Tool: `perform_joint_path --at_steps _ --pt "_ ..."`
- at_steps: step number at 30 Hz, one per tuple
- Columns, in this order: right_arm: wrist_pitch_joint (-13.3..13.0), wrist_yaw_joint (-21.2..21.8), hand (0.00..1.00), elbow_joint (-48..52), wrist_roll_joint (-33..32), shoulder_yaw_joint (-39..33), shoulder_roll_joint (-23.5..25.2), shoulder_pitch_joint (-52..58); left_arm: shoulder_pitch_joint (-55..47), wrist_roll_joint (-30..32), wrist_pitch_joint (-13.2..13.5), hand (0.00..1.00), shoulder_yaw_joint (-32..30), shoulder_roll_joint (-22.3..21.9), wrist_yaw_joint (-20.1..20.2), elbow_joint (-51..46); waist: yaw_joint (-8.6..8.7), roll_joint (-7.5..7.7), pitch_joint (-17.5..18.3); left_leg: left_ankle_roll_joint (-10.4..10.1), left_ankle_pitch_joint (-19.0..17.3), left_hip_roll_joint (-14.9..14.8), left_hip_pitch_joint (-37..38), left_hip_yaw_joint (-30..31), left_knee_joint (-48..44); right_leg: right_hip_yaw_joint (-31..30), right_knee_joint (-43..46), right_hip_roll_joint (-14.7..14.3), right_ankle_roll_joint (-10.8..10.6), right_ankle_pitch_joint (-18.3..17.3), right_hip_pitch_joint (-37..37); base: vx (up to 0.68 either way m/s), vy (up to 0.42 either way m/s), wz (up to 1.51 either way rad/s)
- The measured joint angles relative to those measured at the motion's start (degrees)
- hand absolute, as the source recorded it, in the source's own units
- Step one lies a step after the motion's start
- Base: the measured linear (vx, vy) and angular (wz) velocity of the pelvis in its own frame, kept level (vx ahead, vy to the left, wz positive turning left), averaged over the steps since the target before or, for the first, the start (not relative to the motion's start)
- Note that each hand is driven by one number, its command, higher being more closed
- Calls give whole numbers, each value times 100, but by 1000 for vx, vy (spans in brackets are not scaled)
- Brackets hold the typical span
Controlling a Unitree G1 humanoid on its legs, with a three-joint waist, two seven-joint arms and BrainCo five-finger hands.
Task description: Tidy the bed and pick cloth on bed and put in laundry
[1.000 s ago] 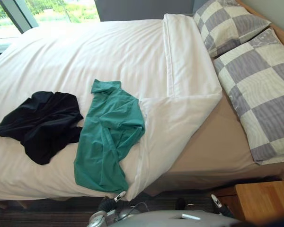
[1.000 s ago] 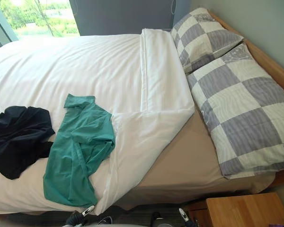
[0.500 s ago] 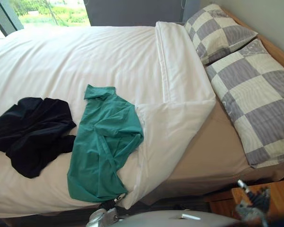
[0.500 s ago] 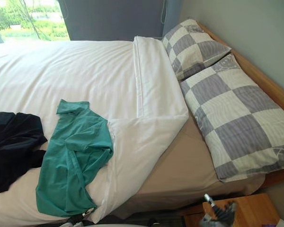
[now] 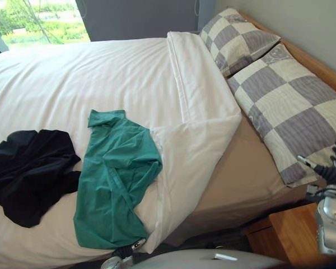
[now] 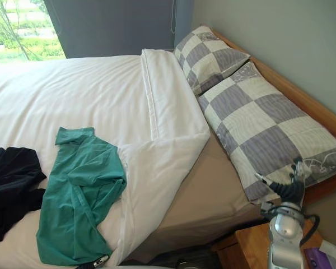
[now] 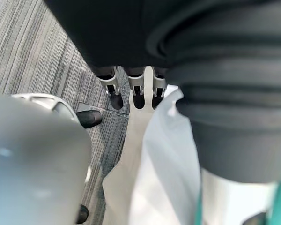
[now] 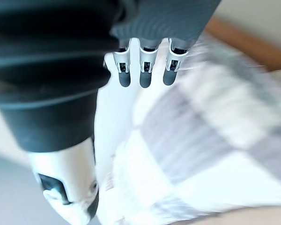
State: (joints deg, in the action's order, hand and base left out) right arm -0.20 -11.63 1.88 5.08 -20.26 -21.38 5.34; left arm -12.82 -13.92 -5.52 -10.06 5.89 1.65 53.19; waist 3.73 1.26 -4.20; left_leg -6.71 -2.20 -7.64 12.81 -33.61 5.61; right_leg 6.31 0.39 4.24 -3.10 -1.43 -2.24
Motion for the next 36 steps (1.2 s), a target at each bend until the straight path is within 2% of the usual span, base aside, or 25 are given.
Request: perform_joint_path --at_steps 7,13,15,16,17,21,22,27,30,33,36 --pt "424 485 0 5 480 856 -461 -879 -48 7 79 0 84 101 46 30 -23 39 6 55 28 72 -72 277 -3 188 -1 88 -10 12 -27 -18 -5 16" --pt "760 868 0 -175 758 1561 -463 -1419 -64 49 121 0 87 145 46 33 -100 145 -95 116 70 84 -118 519 -2 400 -3 125 -9 11 -122 -17 -11 19" --pt "885 936 0 -406 760 1952 -463 -1780 -27 232 118 0 86 223 40 11 -134 259 -176 162 119 100 -250 662 -1 507 7 155 -9 12 -41 -78 -16 24" --pt "919 932 0 -470 758 2047 -463 -1881 -5 232 119 0 84 251 38 1 -152 287 -192 175 139 103 -311 707 0 526 12 161 -9 13 5 -89 -19 31" --pt "979 892 0 -620 756 2224 -460 -2102 77 232 121 0 78 324 23 -17 -179 399 -290 189 187 105 -444 798 0 579 27 178 -10 23 94 -65 -12 23" --pt "1003 610 0 -1053 750 2598 -423 -2979 563 255 74 0 51 576 -88 -40 -506 776 -898 236 368 93 -883 958 2 613 37 171 0 197 439 -90 -15 17" --pt "1002 545 0 -1169 751 2622 -401 -3127 612 275 65 0 31 612 -97 -68 -560 832 -1003 249 401 94 -963 1022 1 611 34 173 -9 234 479 -30 1 28" --pt "987 246 0 -1527 751 2781 -326 -3651 793 392 69 0 -8 618 -206 -308 -815 884 -1372 303 465 -17 -1212 1238 -4 518 -15 73 -66 694 607 7 34 23" --pt "980 77 0 -1671 748 2800 -186 -3988 916 393 55 0 -159 657 -222 -480 -918 1011 -1548 344 489 -37 -1409 1301 -6 430 -69 51 -79 928 760 -14 63 8" --pt "986 -10 0 -1893 749 2995 -185 -4364 1134 398 0 0 -175 799 -249 -585 -988 1142 -1854 393 474 -32 -1600 1391 -130 380 -164 73 -77 1088 808 -3 51 15" --pt "987 -10 0 -2017 748 3094 -184 -4548 1199 452 11 0 -193 827 -301 -731 -1108 1148 -1972 416 447 -32 -1843 1417 -253 378 -168 87 -37 1168 983 4 43 8"
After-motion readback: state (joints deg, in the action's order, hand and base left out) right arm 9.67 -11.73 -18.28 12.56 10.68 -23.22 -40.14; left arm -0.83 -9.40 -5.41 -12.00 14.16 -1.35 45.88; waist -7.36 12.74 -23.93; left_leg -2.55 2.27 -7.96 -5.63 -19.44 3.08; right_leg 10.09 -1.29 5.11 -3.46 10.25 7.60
